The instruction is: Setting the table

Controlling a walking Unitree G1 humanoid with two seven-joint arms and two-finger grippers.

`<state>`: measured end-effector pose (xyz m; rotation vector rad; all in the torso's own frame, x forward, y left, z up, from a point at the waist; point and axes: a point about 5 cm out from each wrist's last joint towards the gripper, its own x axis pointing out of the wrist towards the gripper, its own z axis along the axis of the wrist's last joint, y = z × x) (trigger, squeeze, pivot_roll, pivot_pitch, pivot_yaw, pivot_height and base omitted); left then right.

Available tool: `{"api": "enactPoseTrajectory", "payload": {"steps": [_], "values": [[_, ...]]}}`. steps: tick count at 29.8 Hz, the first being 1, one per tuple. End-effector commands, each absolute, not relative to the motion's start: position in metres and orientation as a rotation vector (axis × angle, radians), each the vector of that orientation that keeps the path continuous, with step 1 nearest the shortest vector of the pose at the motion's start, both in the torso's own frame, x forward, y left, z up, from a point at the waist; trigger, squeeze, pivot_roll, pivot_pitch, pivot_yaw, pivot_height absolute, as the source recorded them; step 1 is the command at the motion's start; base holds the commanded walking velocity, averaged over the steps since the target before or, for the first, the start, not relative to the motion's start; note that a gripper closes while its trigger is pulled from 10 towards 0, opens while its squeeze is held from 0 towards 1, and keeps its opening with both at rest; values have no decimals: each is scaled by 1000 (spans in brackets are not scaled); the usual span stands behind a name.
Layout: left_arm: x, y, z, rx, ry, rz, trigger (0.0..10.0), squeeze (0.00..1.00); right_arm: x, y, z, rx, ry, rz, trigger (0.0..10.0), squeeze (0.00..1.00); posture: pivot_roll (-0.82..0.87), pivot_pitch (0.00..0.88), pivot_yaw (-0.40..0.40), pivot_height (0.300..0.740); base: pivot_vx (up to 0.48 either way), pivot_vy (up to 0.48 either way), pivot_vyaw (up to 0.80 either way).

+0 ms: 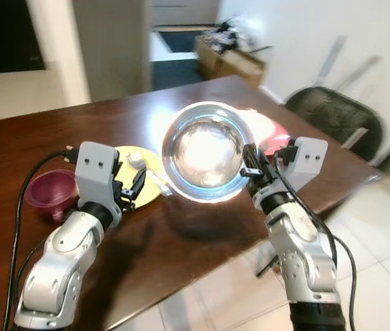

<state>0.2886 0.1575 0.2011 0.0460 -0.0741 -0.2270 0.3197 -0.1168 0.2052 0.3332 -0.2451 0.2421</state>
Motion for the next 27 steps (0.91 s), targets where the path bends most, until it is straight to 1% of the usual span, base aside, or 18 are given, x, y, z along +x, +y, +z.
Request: {"api": "enactPoseTrajectory", "payload": {"steps": [1,27], "values": [[288,157,194,49,-49,-226,10000,0,320,-116,205,335,-249,247,10000,0,9,38,4,740,0,0,-800],[288,157,191,57,-36,-238,10000,0,320,-112,204,343,-245,257,10000,0,14,48,9,740,0,0,-800]]}}
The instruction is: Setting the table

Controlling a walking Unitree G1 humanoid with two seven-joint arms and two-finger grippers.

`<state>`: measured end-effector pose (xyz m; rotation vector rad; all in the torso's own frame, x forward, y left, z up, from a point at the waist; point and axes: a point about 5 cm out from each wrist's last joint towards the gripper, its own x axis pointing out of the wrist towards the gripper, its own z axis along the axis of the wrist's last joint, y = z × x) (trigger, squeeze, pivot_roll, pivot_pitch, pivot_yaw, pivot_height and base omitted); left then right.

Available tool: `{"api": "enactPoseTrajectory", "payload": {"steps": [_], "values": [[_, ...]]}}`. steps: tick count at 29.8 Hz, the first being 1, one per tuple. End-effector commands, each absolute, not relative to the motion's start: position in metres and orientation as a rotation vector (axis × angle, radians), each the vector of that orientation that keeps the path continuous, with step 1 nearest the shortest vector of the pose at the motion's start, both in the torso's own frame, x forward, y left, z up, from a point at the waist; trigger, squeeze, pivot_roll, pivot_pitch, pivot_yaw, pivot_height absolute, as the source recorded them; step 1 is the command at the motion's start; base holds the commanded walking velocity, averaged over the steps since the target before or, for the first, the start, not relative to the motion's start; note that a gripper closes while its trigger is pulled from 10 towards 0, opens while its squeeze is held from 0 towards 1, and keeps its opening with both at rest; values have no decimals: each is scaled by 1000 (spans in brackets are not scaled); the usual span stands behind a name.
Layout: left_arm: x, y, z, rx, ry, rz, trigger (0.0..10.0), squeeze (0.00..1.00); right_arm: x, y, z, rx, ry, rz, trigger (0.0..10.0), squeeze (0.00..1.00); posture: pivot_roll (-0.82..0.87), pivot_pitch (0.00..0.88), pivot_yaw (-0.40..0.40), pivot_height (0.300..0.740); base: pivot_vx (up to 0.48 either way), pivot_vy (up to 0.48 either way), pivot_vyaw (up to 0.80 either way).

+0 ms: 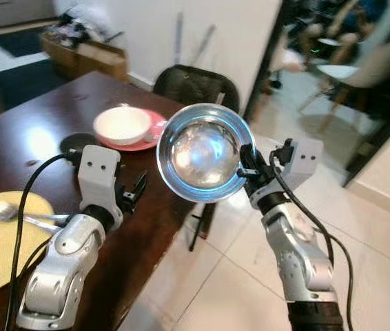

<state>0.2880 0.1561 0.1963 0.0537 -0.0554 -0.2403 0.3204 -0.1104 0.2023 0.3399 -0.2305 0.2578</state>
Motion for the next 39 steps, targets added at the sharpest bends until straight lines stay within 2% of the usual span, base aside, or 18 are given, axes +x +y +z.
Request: {"api": "enactPoseTrajectory", "payload": {"steps": [1,39], "values": [[288,157,191,56,-35,-238,10000,0,320,-112,204,343,-245,257,10000,0,14,47,9,740,0,0,-800],[288,154,189,45,-38,-241,10000,0,321,-112,204,331,-242,270,10000,0,8,32,-1,740,0,0,-800]]}}
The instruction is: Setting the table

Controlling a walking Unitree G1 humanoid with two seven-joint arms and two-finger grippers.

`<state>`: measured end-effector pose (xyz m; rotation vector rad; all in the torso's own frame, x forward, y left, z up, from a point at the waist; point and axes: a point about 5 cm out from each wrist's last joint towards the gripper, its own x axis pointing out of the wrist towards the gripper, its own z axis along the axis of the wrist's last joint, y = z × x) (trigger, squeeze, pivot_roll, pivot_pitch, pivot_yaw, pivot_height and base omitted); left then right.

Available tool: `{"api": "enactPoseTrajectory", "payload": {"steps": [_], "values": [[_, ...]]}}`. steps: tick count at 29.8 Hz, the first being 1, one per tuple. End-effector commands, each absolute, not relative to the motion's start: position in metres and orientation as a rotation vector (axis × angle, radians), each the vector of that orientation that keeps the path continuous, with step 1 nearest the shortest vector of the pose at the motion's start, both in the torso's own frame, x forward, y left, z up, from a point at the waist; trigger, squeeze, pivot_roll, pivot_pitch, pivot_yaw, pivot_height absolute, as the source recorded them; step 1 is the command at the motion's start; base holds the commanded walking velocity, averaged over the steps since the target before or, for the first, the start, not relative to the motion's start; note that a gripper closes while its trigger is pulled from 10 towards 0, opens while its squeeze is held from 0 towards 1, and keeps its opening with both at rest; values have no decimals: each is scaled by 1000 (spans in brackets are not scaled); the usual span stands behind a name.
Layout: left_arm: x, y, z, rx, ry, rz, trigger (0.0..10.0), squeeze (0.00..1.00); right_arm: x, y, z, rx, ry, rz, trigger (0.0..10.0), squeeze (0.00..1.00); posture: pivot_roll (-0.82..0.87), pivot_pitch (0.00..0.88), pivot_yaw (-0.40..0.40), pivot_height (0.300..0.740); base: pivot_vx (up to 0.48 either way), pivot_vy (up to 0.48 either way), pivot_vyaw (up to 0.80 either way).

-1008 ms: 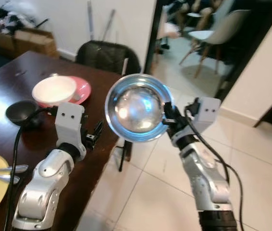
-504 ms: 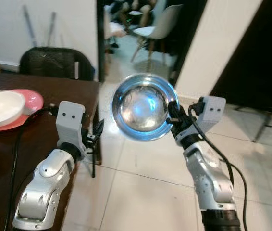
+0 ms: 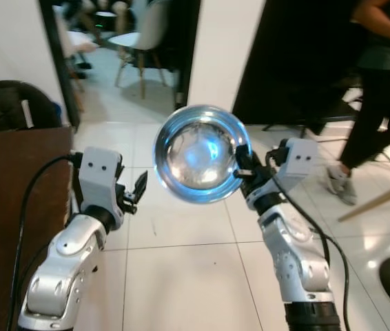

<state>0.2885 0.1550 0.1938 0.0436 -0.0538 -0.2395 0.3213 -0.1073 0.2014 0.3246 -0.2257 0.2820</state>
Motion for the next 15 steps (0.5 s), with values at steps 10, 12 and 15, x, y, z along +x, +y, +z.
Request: {"api": "enactPoseTrajectory", "payload": {"steps": [10,12,15], "values": [[288,153,190,43,-39,-242,10000,0,321,-112,204,332,-240,269,10000,0,8,36,1,740,0,0,-800],[289,153,190,40,-39,-241,10000,0,321,-112,203,334,-238,267,10000,0,8,37,1,740,0,0,-800],[289,154,190,40,-38,-240,10000,0,321,-112,203,334,-238,267,10000,0,7,37,1,740,0,0,-800]]}}
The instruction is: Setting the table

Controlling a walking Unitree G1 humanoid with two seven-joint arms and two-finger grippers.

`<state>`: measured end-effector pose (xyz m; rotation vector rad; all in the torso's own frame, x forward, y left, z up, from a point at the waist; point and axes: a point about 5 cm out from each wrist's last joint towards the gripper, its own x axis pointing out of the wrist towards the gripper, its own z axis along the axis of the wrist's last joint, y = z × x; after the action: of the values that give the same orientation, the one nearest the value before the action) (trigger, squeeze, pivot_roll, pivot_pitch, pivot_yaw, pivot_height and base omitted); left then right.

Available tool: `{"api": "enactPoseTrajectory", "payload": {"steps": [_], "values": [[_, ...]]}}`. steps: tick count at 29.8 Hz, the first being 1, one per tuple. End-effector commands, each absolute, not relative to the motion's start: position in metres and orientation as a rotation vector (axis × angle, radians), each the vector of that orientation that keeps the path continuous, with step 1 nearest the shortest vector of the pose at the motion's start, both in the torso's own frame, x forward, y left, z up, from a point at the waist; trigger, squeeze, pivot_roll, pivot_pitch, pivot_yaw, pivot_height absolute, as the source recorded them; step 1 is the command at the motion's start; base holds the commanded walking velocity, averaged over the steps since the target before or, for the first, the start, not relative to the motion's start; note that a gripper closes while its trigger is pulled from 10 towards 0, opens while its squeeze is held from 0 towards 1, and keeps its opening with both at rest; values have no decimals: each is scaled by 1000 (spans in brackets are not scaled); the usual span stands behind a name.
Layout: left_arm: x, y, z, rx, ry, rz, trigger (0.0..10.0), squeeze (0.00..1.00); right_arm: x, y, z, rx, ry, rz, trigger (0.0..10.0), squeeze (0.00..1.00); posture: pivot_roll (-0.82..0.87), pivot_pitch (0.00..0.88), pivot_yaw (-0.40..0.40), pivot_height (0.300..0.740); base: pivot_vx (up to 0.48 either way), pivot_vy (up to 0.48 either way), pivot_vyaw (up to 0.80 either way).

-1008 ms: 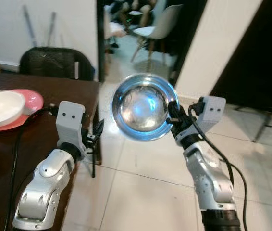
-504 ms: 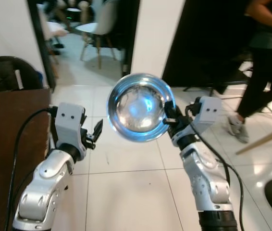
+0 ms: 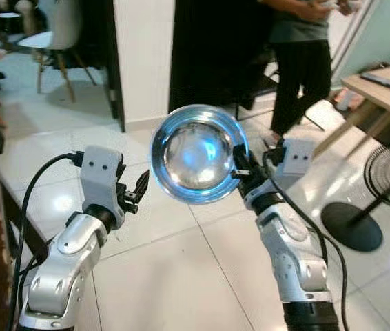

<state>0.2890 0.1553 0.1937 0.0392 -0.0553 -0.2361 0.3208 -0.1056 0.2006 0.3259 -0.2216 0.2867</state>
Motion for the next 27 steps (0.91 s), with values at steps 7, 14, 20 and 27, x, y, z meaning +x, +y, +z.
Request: {"api": "enactPoseTrajectory", "payload": {"steps": [7,14,20,27], "values": [[289,153,190,37,-39,-238,10000,0,321,-112,203,333,-237,265,10000,0,7,38,0,740,0,0,-800],[289,154,189,34,-39,-236,10000,0,321,-112,203,334,-237,266,10000,0,7,39,0,740,0,0,-800],[290,153,190,32,-40,-236,10000,0,321,-112,203,335,-237,265,10000,0,6,40,1,740,0,0,-800],[290,153,190,24,-41,-234,10000,0,321,-113,203,335,-238,262,10000,0,4,42,-1,740,0,0,-800]]}}
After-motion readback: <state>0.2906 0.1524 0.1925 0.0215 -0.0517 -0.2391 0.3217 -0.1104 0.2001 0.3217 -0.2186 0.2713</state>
